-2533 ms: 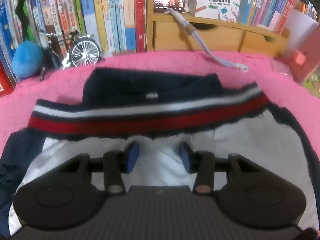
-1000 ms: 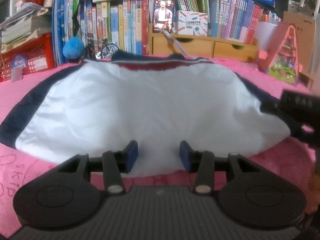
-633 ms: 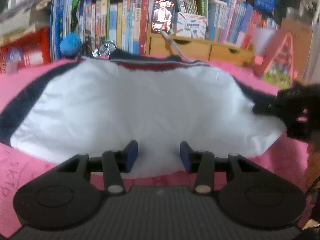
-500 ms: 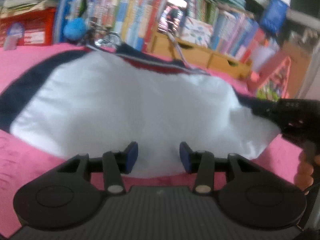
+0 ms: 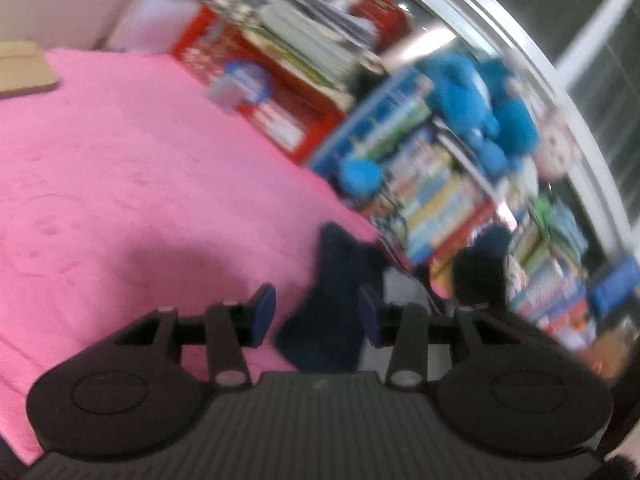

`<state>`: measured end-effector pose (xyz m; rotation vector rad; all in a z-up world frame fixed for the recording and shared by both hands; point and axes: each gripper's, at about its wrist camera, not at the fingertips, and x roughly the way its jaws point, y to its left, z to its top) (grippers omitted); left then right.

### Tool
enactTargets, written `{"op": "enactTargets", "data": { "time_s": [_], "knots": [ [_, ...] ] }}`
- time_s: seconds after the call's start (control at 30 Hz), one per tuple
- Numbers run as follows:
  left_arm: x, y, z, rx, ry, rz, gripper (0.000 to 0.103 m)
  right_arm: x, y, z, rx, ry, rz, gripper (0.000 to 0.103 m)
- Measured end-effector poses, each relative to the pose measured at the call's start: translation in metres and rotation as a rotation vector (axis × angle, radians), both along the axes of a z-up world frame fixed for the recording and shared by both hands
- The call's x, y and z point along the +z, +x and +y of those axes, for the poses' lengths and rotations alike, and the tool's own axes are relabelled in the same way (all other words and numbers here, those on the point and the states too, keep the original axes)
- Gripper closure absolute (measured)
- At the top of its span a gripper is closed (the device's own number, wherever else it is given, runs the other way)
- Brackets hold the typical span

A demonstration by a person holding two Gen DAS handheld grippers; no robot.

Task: Fold clothes

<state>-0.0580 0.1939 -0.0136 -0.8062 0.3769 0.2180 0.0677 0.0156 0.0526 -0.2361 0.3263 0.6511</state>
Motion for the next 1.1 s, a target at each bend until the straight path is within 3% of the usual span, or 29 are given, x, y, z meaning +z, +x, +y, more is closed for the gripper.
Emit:
{"op": "enactTargets", "data": {
  "time_s": [0.07,0.17,0.23,0.3,0.47,0.63,0.73,0.83,0.87,0.9,0.93,1.0,1.1],
  "knots": [
    [-0.004,-0.004,0.010,0.007,-0.034,-0.003,0.060,-0.017,-0.007,0.027,0.070,-0.078,0.001,0.089],
    [-0.006,-0.002,0.013,-0.033,-0.061,-0.024,0.055,-0.032,-0.025,0.036,0.100,-0.154,-0.032,0.080],
    [-0.006,0.001,0.011,-0.080,-0.083,-0.048,0.052,-0.034,-0.035,0.028,0.097,-0.159,-0.049,0.055],
    [-0.005,0.003,0.006,-0.133,-0.121,-0.077,0.049,-0.030,-0.045,0.013,0.086,-0.140,-0.059,0.039],
    [-0.009,0.017,-0.020,-0.280,-0.191,-0.087,0.037,-0.031,-0.069,-0.044,-0.018,-0.126,-0.075,0.027],
    [-0.016,0.053,-0.049,-0.308,-0.166,-0.018,0.033,-0.052,-0.076,-0.090,-0.192,-0.123,0.001,0.027],
    [-0.026,0.078,-0.050,-0.260,-0.188,0.002,0.032,-0.061,-0.066,-0.106,-0.265,-0.072,0.107,0.027],
    [-0.035,0.098,-0.050,-0.206,-0.219,0.024,0.035,-0.066,-0.053,-0.106,-0.285,-0.025,0.153,0.027],
    [-0.035,0.100,-0.052,-0.182,-0.209,0.026,0.041,-0.067,-0.047,-0.102,-0.287,-0.023,0.159,0.028],
    [-0.032,0.100,-0.054,-0.159,-0.172,0.025,0.065,-0.068,-0.041,-0.099,-0.290,-0.033,0.168,0.038],
    [-0.028,0.099,-0.056,-0.136,-0.131,0.024,0.081,-0.070,-0.034,-0.096,-0.292,-0.043,0.177,0.063],
    [-0.024,0.094,-0.059,-0.099,-0.068,0.003,0.091,-0.069,-0.026,-0.097,-0.298,-0.032,0.202,0.073],
    [-0.014,0.071,-0.065,-0.056,-0.010,-0.049,0.092,-0.064,-0.028,-0.103,-0.308,-0.038,0.161,0.074]
  ]
}}
